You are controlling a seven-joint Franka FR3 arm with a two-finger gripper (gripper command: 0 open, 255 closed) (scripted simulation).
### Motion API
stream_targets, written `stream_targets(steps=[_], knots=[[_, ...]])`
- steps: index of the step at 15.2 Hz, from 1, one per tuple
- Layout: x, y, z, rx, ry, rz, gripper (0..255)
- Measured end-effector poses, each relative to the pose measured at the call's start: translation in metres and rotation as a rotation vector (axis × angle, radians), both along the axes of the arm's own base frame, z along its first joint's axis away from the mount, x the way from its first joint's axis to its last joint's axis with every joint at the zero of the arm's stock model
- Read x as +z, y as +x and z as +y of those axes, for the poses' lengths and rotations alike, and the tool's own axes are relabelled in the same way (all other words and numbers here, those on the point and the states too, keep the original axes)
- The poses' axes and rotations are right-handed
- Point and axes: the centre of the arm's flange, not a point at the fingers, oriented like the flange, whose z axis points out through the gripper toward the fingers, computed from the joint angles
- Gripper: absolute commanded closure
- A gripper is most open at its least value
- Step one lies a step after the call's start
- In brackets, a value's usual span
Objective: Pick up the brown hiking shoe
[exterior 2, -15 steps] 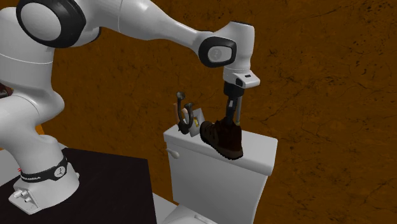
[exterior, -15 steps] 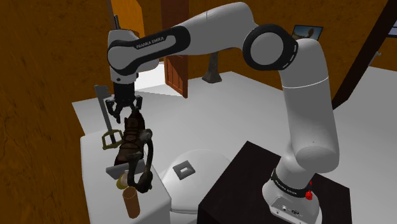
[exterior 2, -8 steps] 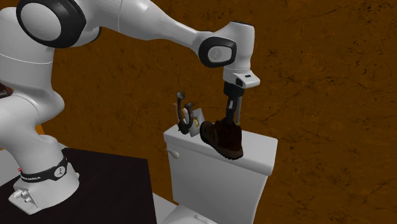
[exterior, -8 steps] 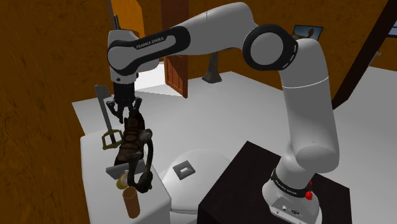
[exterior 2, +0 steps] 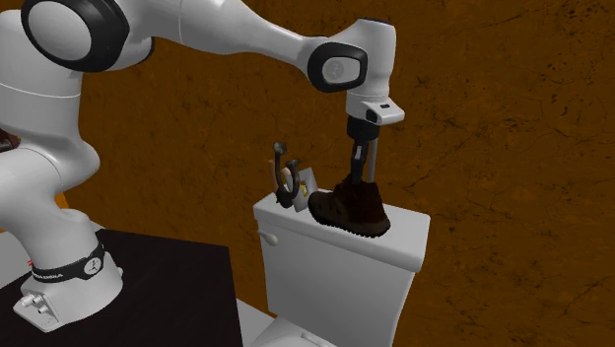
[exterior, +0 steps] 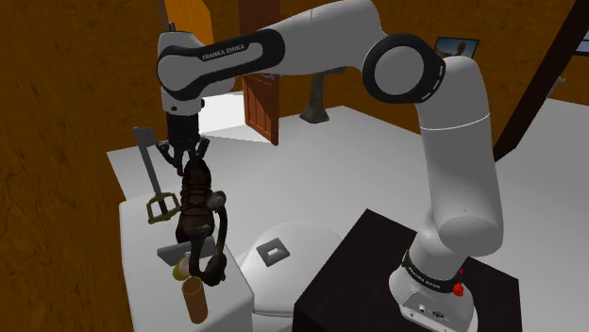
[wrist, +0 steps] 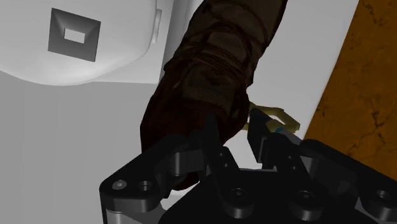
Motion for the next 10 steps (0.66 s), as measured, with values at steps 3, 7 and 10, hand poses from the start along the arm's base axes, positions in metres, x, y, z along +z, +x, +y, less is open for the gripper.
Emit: stream_targets(steps=[3, 7, 10], knots=[[0.016, -0.002, 0.001, 0.000, 0.000, 0.000, 255], [0.038, -0.001, 0.001, 0.000, 0.000, 0.000, 255], [0.051, 0.000, 0.001, 0.000, 0.000, 0.000, 255]])
